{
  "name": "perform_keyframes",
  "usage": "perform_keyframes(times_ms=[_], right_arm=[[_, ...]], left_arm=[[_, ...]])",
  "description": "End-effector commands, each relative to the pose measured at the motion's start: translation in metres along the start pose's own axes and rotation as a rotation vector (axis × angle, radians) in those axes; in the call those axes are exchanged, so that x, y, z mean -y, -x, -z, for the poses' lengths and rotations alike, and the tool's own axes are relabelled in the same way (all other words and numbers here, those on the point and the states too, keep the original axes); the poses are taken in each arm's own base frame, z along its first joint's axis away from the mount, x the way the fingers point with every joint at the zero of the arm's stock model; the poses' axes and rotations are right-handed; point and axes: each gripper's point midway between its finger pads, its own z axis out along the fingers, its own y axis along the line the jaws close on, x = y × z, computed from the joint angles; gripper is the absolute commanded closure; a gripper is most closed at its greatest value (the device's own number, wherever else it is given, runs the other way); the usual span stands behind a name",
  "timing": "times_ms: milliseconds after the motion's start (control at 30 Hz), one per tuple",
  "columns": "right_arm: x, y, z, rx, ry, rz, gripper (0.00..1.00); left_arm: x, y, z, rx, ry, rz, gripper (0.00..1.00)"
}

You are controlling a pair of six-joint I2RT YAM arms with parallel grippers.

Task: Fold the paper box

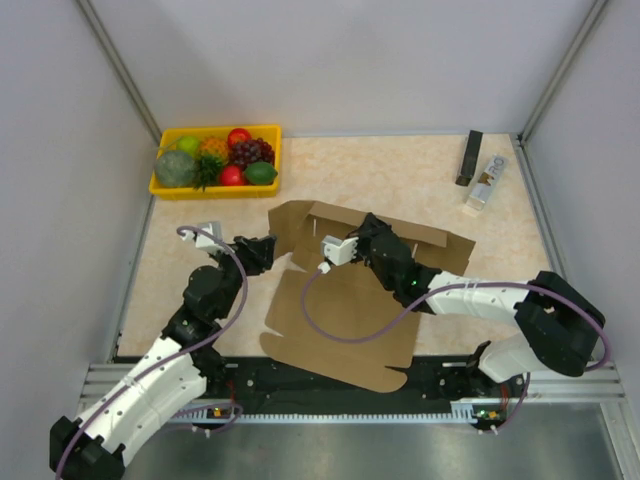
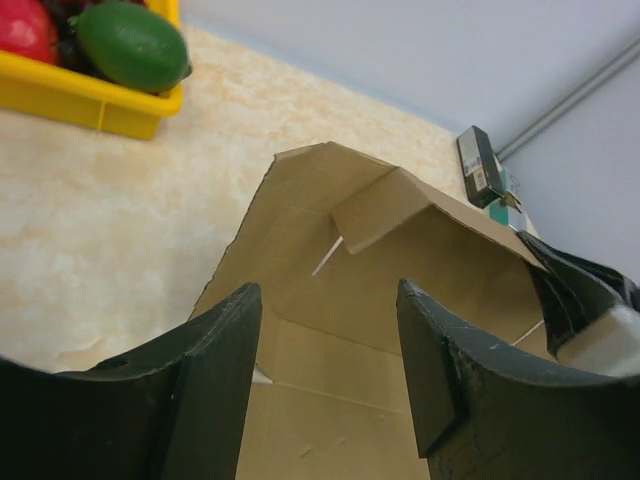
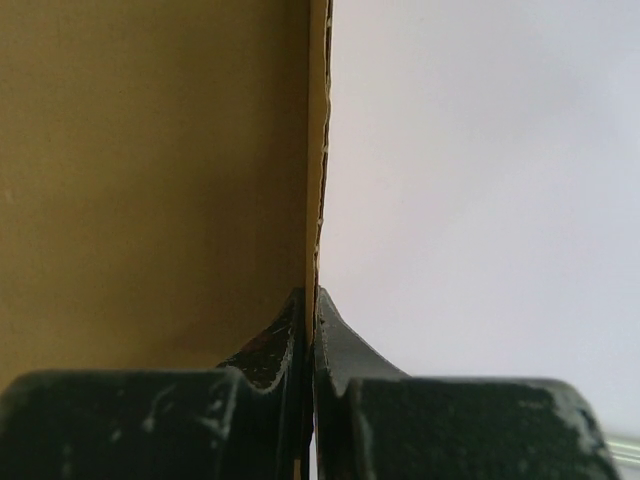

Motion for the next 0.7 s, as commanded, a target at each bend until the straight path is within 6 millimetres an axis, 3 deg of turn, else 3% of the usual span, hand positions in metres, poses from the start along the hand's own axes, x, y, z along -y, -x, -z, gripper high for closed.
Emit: perform_keyframes(times_ms=[0,233,367,500,667], right_arm=[[0.02,0.023,0.008,0.067,-0.102,0.038,1.0],[0.011,0.035,0.014,0.054,-0.149,0.138,1.0],[0.006,0.035,0.016,0.056,-0.196,0.139,1.0],[-0.01,0.036,0.017,0.066,-0.191,0.166,1.0],[-0.016,0.045,0.021,0.091,-0.182,0.181,1.0]], left_arm=[[-0.015,0.01,-0.004,-0.031,0.132,0.103,0.37],[-0.042,0.055,-0.013,0.062,0.198,0.185,0.4],[-0.058,0.063,-0.016,0.095,0.237,0.214,0.44],[-0.067,0.041,-0.026,0.048,0.228,0.232,0.5],[-0.096,0.007,-0.039,-0.032,0.31,0.209,0.48]])
